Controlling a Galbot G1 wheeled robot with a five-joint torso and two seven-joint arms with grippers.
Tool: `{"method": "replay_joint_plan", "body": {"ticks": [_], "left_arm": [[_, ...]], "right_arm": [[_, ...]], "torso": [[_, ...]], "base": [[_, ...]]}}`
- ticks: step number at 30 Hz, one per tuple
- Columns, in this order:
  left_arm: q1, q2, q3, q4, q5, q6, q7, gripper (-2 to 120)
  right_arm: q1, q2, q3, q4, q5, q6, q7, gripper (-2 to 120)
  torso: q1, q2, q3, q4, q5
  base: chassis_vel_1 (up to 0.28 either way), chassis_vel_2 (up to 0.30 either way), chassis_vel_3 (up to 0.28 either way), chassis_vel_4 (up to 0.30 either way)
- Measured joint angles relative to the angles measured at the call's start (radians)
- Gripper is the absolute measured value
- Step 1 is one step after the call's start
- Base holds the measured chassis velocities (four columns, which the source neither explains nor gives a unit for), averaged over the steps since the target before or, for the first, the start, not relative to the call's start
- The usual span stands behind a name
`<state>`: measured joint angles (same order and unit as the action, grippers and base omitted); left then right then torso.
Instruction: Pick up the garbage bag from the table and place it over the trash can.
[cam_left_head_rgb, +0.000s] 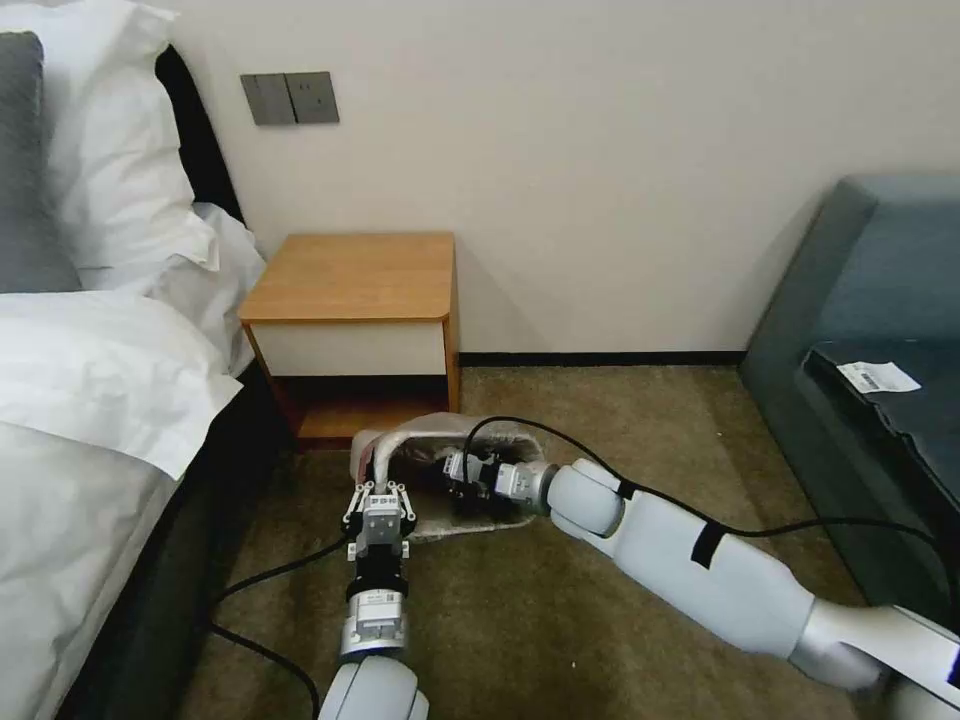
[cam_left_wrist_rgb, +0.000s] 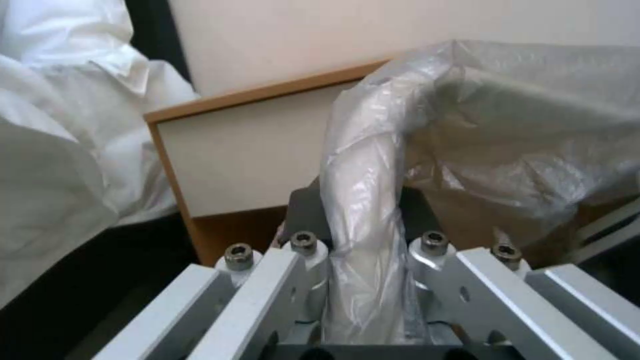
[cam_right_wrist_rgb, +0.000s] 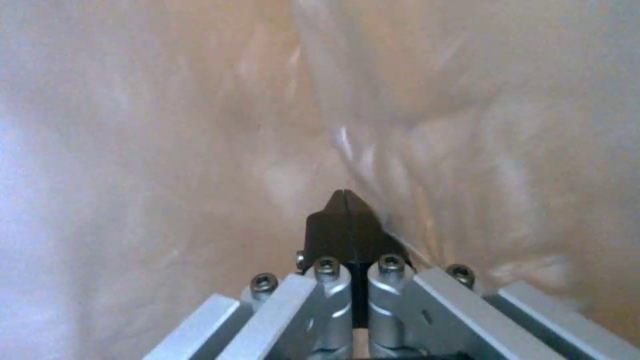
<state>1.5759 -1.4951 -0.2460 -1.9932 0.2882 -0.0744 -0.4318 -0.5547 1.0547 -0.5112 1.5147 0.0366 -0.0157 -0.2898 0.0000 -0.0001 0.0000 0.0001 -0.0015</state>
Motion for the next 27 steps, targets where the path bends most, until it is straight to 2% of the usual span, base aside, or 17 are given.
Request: {"method": "replay_joint_plan", "body": {"ticks": [6, 12, 17, 19, 21, 22, 25, 26, 27], "left_arm": [[-0.010, 0.001, -0.014, 0.030, -0.005, -0.001, -0.010, 11], [-0.026, 0.001, -0.018, 0.036, -0.070, 0.027, -0.014, 11], [-0.029, -0.004, -0.025, 0.035, -0.126, 0.057, -0.023, 11], [-0.030, -0.005, -0.025, 0.033, -0.142, 0.066, -0.024, 11], [-0.032, -0.009, -0.023, 0.013, -0.201, 0.099, -0.027, 11], [-0.032, -0.009, -0.023, 0.013, -0.201, 0.099, -0.027, 11], [-0.029, -0.007, -0.022, -0.024, -0.320, 0.168, -0.032, 11], [-0.028, -0.005, -0.024, -0.035, -0.363, 0.190, -0.034, 11], [-0.028, -0.005, -0.024, -0.035, -0.363, 0.190, -0.034, 11]], "right_arm": [[-0.034, -0.043, 0.037, 0.060, 0.011, 0.001, 0.003, 0], [-0.139, -0.103, 0.134, 0.167, 0.016, 0.017, -0.006, 0], [-0.313, -0.169, 0.279, 0.288, 0.026, 0.051, -0.020, 0], [-0.345, -0.188, 0.301, 0.311, 0.031, 0.065, -0.020, 0], [-0.425, -0.222, 0.389, 0.371, 0.043, 0.100, -0.020, 0], [-0.425, -0.222, 0.389, 0.371, 0.043, 0.100, -0.020, 0], [-0.536, -0.223, 0.537, 0.448, 0.071, 0.134, 0.001, 0], [-0.564, -0.214, 0.569, 0.464, 0.079, 0.140, 0.022, 0], [-0.564, -0.214, 0.569, 0.464, 0.079, 0.140, 0.022, 0]], "torso": [[0.000, 0.000, 0.000, 0.0001, -0.0004], [0.000, 0.000, 0.000, 0.0000, 0.0001], [0.000, 0.000, 0.000, 0.0000, 0.0012], [0.000, 0.000, 0.000, -0.0003, 0.0014], [0.000, 0.000, 0.000, -0.0002, 0.0011], [0.000, 0.000, 0.000, -0.0002, 0.0011], [0.000, 0.000, 0.000, -0.0002, 0.0009], [0.000, 0.000, 0.000, -0.0001, 0.0009], [0.000, 0.000, 0.000, -0.0001, 0.0009]], "base": [[0.000, 0.000, 0.000, 0.000], [0.000, 0.000, 0.000, 0.000], [0.000, 0.000, 0.000, 0.000], [0.000, 0.000, 0.000, 0.000], [0.000, 0.000, 0.000, 0.000], [0.000, 0.000, 0.000, 0.000], [0.000, 0.000, 0.000, 0.000], [0.000, 0.000, 0.000, 0.000], [0.000, 0.000, 0.000, 0.000]]}}
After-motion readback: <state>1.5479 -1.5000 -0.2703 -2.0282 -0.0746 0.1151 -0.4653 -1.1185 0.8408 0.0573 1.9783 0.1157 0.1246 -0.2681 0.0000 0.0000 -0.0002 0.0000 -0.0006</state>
